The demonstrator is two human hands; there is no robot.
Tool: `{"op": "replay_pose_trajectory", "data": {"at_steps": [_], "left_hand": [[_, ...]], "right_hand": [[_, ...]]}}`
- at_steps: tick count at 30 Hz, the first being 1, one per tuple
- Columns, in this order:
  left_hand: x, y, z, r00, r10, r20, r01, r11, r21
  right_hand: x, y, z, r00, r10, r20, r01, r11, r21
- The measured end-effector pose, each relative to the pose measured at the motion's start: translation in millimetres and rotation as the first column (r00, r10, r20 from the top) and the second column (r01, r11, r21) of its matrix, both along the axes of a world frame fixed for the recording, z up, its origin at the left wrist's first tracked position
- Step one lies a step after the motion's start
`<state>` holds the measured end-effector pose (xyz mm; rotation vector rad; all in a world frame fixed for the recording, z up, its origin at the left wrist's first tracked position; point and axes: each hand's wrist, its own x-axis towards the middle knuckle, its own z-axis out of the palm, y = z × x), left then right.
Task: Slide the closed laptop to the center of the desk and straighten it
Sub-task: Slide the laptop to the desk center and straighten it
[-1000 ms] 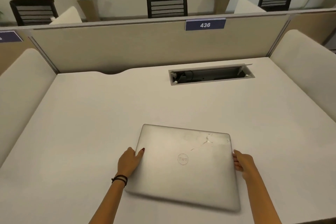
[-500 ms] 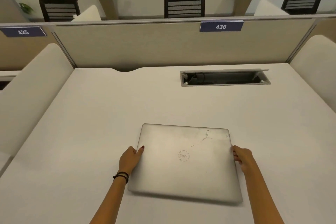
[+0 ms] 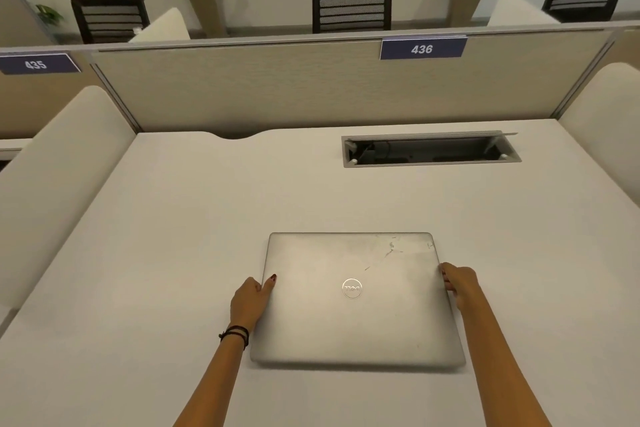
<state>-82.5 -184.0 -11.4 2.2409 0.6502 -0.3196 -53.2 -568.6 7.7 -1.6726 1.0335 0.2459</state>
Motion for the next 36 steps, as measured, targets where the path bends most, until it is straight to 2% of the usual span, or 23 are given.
{"op": "replay_pose_trajectory", "data": {"at_steps": [9,24,30,36], "left_hand": [[21,-2,0,0.999,-0.049,0.008,0.049,0.999,0.011],[21,3,-3,0.998,-0.048,0.044,0.047,0.999,0.007],[19,0,5,0.996,-0.081,0.031,0.08,0.996,0.046],[14,0,6,0.996,-0.092,0.019,0.091,0.995,0.05]], "right_hand": [[20,-1,5,0.999,0.03,-0.028,-0.031,1.0,-0.002],[14,9,-12,0.995,0.06,0.082,-0.04,0.972,-0.231],[12,21,-12,0.995,0.098,0.034,-0.076,0.909,-0.41],[12,18,-13,0.992,0.125,0.034,-0.097,0.892,-0.442]]}}
